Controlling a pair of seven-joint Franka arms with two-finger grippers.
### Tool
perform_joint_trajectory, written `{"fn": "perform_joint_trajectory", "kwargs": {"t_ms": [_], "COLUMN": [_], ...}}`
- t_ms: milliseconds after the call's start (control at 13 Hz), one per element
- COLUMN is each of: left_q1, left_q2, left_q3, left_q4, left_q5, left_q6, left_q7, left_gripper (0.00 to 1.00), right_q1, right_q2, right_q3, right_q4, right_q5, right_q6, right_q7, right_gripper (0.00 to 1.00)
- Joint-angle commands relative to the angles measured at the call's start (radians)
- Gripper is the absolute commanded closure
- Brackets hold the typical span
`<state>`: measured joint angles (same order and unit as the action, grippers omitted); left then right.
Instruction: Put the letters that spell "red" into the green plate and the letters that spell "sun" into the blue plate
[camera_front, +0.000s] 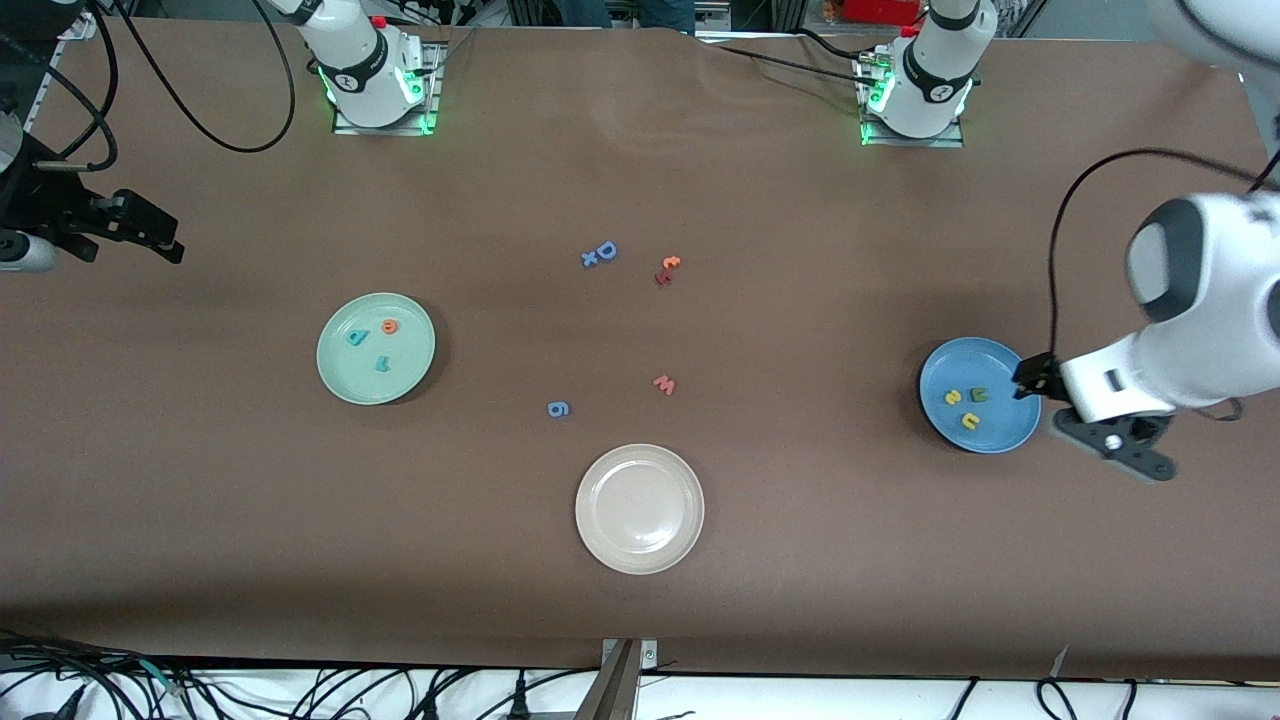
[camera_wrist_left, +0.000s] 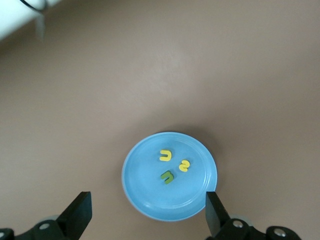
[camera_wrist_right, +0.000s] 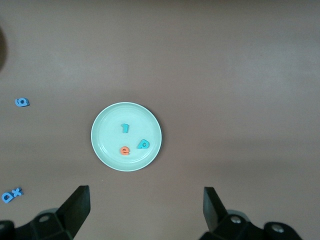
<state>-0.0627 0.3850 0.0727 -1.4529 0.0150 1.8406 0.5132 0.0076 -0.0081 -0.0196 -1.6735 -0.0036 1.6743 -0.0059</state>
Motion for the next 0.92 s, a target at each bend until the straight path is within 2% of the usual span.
{"fn": "perform_joint_trajectory", "kwargs": {"t_ms": [0,230,461,614,691,844], "left_q1": [-0.003,-0.008,-0.008,-0.006,-0.006,-0.009], "left_q2": [-0.024,-0.058,-0.06,-0.06,-0.06,-0.06], "left_q3": [-0.019,-0.025,-0.045,-0.039,-0.036,-0.042], "left_q4": [0.058,0.08,0.085,0.085,0.085,0.085], "left_q5": [-0.032,-0.04,-0.04,-0.041,-0.041,-0.038], "left_q6": [-0.049,-0.05,-0.052,-0.055,-0.055,-0.092], "left_q7": [0.011,0.01,-0.028,-0.048,-0.082,-0.282], "left_gripper": [0.0,0.0,0.0,0.0,0.0,0.0], "right_q1": [0.011,0.002,-0.037,-0.037,-0.037,-0.038], "right_q2": [0.04,0.017,0.002,-0.003,-0.001,0.005], "right_q3": [-0.01,-0.008,0.029,0.032,0.032,0.026], "right_q4": [0.066,0.032,-0.001,-0.003,-0.002,0.006], "right_q5": [-0.001,0.001,0.001,-0.001,-0.001,0.002], "right_q6": [-0.05,-0.028,0.024,0.022,0.015,0.012], "right_q7": [-0.013,-0.006,-0.006,-0.006,-0.008,-0.014], "right_gripper": [0.0,0.0,0.0,0.0,0.0,0.0]}}
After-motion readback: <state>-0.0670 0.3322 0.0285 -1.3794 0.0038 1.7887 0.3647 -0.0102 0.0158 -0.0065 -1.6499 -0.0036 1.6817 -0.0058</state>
